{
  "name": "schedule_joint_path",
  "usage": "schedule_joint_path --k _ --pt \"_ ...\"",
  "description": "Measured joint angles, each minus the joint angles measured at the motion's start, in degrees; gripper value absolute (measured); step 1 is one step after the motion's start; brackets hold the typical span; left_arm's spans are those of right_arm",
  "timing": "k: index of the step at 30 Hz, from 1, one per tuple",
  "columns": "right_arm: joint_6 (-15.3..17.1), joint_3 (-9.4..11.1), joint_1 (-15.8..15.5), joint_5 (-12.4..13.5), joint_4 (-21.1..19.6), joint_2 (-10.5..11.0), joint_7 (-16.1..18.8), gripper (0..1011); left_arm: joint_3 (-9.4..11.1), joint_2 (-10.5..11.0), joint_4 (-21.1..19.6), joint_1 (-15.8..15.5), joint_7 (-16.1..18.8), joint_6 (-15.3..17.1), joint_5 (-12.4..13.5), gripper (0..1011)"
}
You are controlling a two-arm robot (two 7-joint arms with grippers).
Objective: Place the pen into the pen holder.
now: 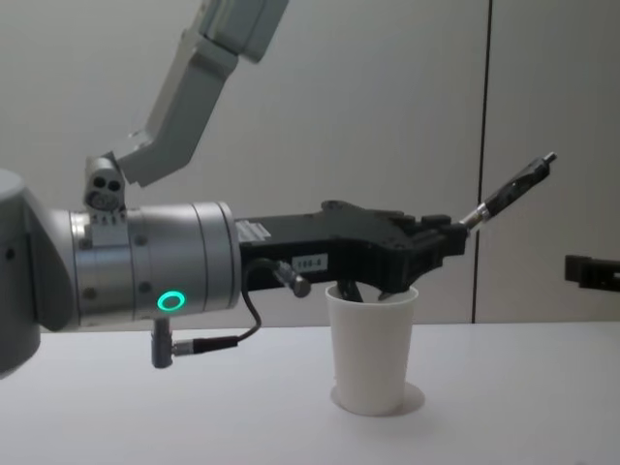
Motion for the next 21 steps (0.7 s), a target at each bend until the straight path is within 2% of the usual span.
schedule_joint_path --k 15,21 --pt "-1.64 -0.05 -0.21 -0.04 -0.01 0.13 1.19 1001 0.33 -0.16 0.27 -0.13 -0.6 0.02 0.11 130" --pt "-3.83 0.13 -0.78 1.59 -0.04 0.5 3.33 1001 0.39 -0.2 0.3 -0.16 -0.7 0.01 0.13 130"
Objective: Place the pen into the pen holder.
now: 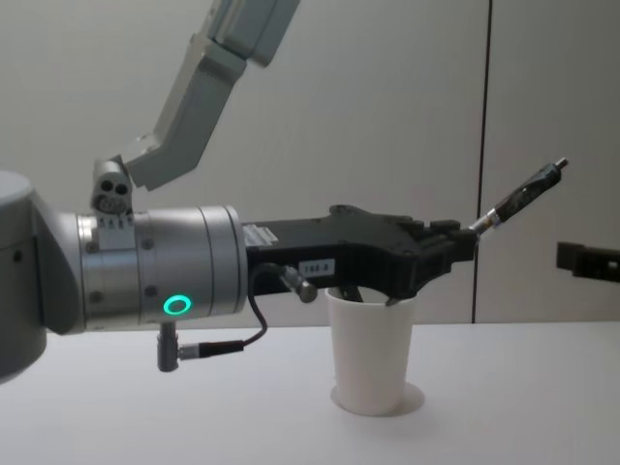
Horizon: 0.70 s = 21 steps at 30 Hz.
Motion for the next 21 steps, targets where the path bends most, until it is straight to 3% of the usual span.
schedule_joint_path --k 21 --pt "-5.88 2.0 -3.25 11.27 0.97 2.62 11.53 1001 0.08 -0.04 0.08 -0.03 -0.13 0.0 -0.01 130"
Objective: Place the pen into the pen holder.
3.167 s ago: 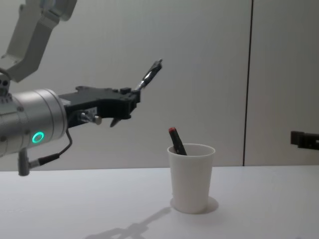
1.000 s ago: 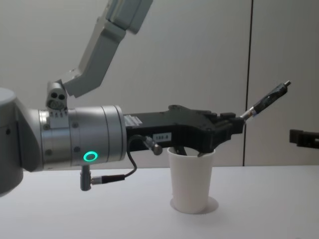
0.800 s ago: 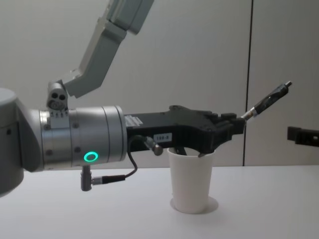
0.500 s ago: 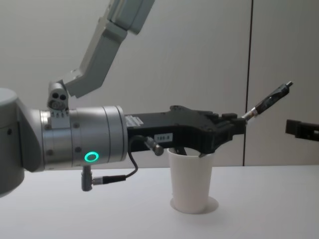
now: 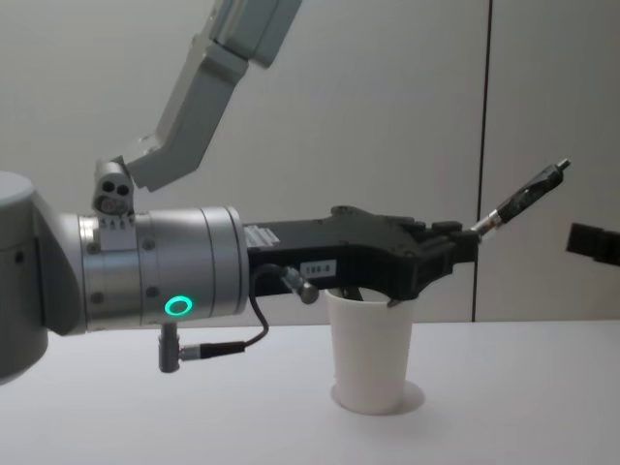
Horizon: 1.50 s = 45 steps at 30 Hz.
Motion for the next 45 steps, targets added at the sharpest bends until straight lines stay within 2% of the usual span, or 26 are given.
schedule_joint_path --k 13,26,30,35,45 --pt "-1.42 1.09 -2.28 7.74 0.11 1.68 6.21 1001 0.0 0.0 0.0 0.0 0.0 0.0 0.0 130" --pt "-1.77 1.28 -3.91 14.29 -0.64 1.75 8.3 1001 0.0 0.0 0.0 0.0 0.01 0.0 0.0 130" --pt "-1.8 1.05 -4.23 15.57 -1.08 1.46 8.15 1001 0.0 0.0 0.0 0.0 0.01 0.0 0.0 130" --pt "-1.73 0.51 -4.56 16.73 -2.01 0.74 6.39 1001 0.0 0.0 0.0 0.0 0.01 0.0 0.0 130" --pt "-0.56 -1.44 -4.7 16.75 -4.59 -1.63 0.3 1001 -0.01 0.0 0.0 0.0 0.01 0.0 0.0 130"
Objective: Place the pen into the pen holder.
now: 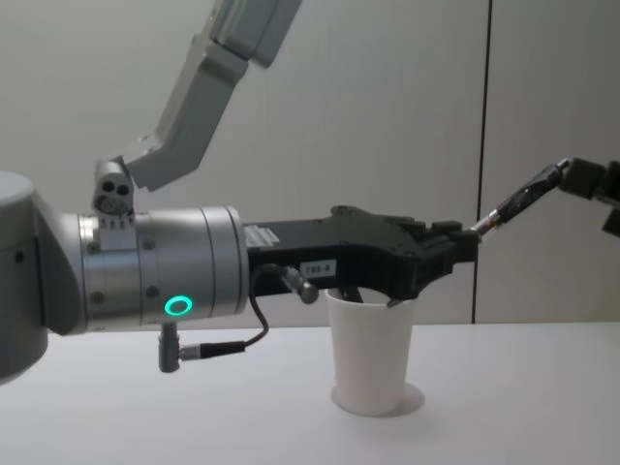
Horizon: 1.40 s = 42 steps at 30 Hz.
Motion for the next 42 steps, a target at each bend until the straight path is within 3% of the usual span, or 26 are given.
schedule_joint_path --k 31,42 --pt "3.62 -3.88 0.4 0.31 -4.63 -5.22 -14.36 1001 0.0 0.0 0.0 0.0 0.0 0.0 0.0 130" --pt "4.71 -4.08 1.46 2.54 -4.05 -6.06 -15.97 1001 0.0 0.0 0.0 0.0 0.0 0.0 0.0 130"
